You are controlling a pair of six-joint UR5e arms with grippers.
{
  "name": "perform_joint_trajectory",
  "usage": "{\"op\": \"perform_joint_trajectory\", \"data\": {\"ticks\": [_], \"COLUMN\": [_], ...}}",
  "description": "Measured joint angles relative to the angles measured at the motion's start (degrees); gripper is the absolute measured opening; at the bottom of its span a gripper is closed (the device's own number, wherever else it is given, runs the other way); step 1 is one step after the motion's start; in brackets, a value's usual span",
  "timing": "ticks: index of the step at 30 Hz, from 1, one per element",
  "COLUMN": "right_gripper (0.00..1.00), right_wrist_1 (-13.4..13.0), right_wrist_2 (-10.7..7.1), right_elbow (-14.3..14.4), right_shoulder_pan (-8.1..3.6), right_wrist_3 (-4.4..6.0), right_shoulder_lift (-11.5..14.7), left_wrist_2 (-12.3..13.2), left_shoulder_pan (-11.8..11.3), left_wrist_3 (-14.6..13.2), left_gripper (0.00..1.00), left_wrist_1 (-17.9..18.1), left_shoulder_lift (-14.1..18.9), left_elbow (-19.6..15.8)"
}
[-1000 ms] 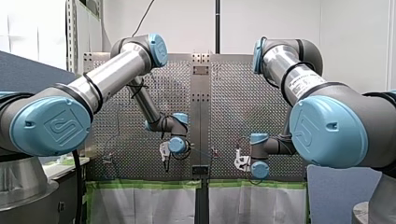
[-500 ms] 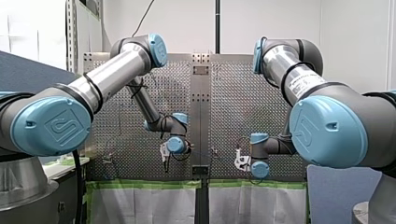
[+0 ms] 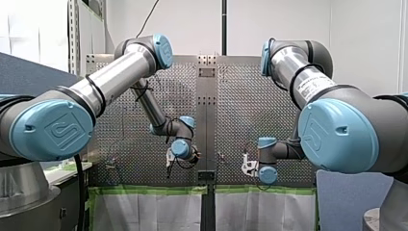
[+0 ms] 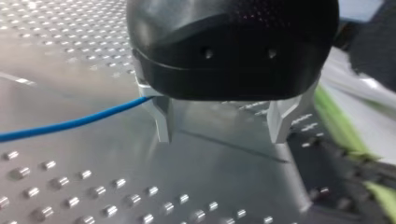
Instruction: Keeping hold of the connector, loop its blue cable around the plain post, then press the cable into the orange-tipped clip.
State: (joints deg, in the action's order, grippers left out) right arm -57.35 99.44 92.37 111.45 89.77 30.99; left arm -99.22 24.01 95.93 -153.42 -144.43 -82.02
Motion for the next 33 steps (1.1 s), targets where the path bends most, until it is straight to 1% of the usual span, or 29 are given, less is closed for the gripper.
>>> {"op": "perform_joint_trajectory", "data": {"ticks": [3, 6, 10, 18, 25, 33], "right_gripper": [0.0, 0.0, 0.0, 0.0, 0.0, 0.0], "right_wrist_1": [0.04, 0.17, 0.76, 1.76, 2.13, 2.22], "right_wrist_2": [-0.02, -0.03, -0.03, -0.03, -0.03, -0.13], "right_elbow": [0.0, 0.01, 0.06, 0.12, 0.34, 0.42], "right_shoulder_pan": [-0.04, -0.03, 0.24, 0.54, 0.78, 1.15], "right_wrist_3": [-0.03, -0.22, -0.8, -1.28, -1.41, -1.48], "right_shoulder_lift": [0.0, 0.0, -0.06, -0.13, -0.16, -0.32], "left_wrist_2": [0.07, 0.45, 1.81, 2.31, 1.95, 1.97], "left_shoulder_pan": [0.61, 1.2, 2.15, 3.53, 4.66, 6.28], "left_wrist_3": [-0.68, -0.96, -1.11, -1.58, -1.63, -1.61], "left_gripper": [1.0, 1.0, 1.0, 1.0, 1.0, 1.0], "left_wrist_1": [-0.98, -0.98, 0.58, 3.79, 5.33, 5.01], "left_shoulder_lift": [0.07, 0.28, 1.22, 2.96, 6.03, 10.43], "left_elbow": [-0.73, -1.58, -3.43, -7.59, -11.28, -13.35]}}
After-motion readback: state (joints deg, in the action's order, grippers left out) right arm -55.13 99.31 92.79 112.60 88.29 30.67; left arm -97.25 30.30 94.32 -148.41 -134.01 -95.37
